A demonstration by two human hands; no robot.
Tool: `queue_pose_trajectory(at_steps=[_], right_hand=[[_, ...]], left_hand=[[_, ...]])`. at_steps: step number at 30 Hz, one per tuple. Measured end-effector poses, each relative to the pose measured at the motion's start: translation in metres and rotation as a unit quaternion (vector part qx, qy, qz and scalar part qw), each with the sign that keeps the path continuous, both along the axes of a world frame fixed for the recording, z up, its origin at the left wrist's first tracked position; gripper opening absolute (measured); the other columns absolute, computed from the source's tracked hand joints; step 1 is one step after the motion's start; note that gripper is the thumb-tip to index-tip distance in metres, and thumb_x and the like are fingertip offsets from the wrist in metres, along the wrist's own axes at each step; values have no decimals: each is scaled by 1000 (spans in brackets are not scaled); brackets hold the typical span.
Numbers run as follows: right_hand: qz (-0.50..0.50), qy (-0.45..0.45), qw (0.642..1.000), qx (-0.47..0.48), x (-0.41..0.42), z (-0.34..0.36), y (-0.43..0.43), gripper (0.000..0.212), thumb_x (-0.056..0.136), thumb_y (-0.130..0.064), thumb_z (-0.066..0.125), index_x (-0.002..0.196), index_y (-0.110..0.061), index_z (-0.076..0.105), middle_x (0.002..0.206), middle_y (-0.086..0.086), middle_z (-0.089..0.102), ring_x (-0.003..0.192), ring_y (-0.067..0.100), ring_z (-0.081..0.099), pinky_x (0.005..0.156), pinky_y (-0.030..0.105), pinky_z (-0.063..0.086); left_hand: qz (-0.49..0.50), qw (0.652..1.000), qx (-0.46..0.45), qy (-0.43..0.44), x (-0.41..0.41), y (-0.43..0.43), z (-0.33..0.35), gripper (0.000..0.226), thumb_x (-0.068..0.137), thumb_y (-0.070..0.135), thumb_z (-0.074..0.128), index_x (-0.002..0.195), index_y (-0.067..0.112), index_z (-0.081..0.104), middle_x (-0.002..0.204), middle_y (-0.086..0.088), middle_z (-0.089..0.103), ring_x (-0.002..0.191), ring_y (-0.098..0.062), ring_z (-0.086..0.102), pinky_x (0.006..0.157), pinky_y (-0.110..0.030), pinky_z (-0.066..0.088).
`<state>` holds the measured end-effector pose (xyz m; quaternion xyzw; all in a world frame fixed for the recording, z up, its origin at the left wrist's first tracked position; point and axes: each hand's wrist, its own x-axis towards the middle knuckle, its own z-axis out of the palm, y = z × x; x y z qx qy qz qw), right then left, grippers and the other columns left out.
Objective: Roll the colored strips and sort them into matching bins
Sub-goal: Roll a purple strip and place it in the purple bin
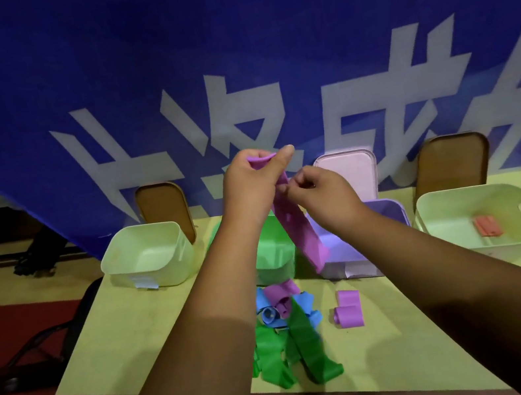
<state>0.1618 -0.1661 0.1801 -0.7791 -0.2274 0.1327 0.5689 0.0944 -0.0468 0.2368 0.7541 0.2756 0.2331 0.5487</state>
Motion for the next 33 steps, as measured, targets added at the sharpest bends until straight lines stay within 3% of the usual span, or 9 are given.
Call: queue_pose_trajectory(at_steps=[3,6,9,15,19,21,24,30,33], right_hand=[[-19,-12,1000,-3,-1,3,-10,20,92,-22,77,79,-12,66,73,-1,70,68,9,61,67,26,48],[-31,-37,999,-14,-1,1,-14,17,90,-16,74,79,-9,64,80,5,70,77,21,64,70,33,47],[-33,-28,999,-8,-1,-1,-17,19,93,-17,74,81,-6,63,86,-2,74,83,15,68,72,30,48],[-5,56,998,40,5,-10,-7,22,91,-19,80,85,-8,62,104,-3,79,97,12,75,97,43,58],[35,127,986,105,4,-10,-1,37,79,-36,86,100,-18,61,103,7,77,95,24,75,99,59,59],[46,165,977,130,4,-5,2,44,83,-36,88,114,-17,63,109,8,77,102,30,76,100,59,59],[72,195,967,147,2,2,5,34,98,-34,79,125,-16,70,110,7,79,98,21,75,102,53,59],[71,178,972,135,1,7,11,17,107,-28,67,114,-20,79,96,-2,79,90,14,72,100,49,58],[59,165,976,130,1,9,15,10,103,-24,72,103,-19,81,96,4,80,92,20,74,101,54,58]], left_hand=[[8,999,39,25,1,-9,2,36,99,54,72,100,18,74,83,7,75,77,-4,67,71,-27,48],[-45,991,83,97,-1,-11,0,52,106,59,57,76,19,71,71,3,71,72,-16,65,70,-35,47],[-62,989,45,125,0,-6,-4,53,104,61,59,86,16,80,85,-4,79,88,-25,72,80,-41,59],[-48,996,-58,46,3,7,-8,18,96,29,83,103,16,74,96,-4,81,83,-10,77,68,-22,59],[-45,994,-91,32,5,21,-5,41,90,24,89,124,12,69,109,-6,81,94,-16,77,72,-26,56],[-51,994,-93,29,5,27,-5,40,89,24,89,122,12,72,109,-5,81,98,-19,77,76,-29,56],[-70,993,-90,19,5,35,-7,36,88,24,90,119,14,75,109,-6,81,101,-21,77,79,-31,58],[-113,992,-59,7,3,48,-1,27,91,22,87,118,22,80,106,0,82,101,-17,77,84,-30,63],[-120,991,-60,12,0,49,1,25,92,19,85,117,21,82,106,-3,81,94,-14,76,74,-20,60]])
